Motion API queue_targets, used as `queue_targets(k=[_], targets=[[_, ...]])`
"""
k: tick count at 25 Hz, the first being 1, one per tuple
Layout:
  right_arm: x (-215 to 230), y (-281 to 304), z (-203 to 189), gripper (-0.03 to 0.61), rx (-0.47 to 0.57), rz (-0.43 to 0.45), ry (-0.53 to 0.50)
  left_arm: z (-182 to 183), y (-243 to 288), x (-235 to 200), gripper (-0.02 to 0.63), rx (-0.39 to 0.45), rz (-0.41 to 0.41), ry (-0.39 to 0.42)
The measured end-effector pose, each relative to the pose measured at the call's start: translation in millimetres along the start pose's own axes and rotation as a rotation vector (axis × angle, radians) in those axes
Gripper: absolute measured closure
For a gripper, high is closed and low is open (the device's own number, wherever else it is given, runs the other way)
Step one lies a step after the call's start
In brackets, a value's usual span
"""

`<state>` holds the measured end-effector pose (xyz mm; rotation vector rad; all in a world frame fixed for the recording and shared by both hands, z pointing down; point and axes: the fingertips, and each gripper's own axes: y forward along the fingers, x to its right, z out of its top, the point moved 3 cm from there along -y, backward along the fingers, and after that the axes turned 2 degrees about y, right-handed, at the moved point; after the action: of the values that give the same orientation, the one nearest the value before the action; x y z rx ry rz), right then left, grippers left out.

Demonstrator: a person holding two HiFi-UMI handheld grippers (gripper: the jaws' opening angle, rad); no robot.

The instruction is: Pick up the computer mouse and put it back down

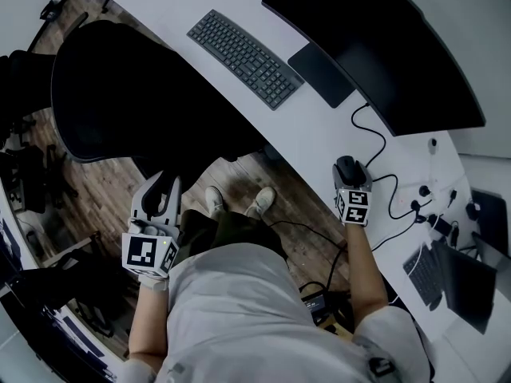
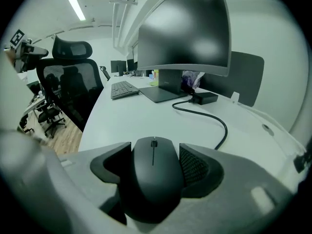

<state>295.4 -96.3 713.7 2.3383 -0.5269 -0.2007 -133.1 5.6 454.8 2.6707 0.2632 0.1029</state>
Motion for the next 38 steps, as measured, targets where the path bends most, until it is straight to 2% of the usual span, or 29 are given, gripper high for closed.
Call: queue_targets(k=[11,16,26,38], targets=[[-3.3,-1.7,1.4,0.293,0.001,-0.022,-0.013,-6.2,-3.4,-2.0,0.535,0.017,-0.006,-0.012],[-14.1,-9.4,18.2,0.293,0.037,-0.005,-0.014,-2.8,-5.2,-0.5,0.535,0.026,-0.034,-0.022],[-55.1,-37.3,95.2,0.293,0.186,0.05,0.002,6.6,-14.2,-4.5,0.541,0.096,-0.132,-0.033],[-139.1,-92.6,213.6,0.293,0.413,0.127,0.014,36.0,-14.0,-22.1,0.541,0.177,-0.303,-0.035]])
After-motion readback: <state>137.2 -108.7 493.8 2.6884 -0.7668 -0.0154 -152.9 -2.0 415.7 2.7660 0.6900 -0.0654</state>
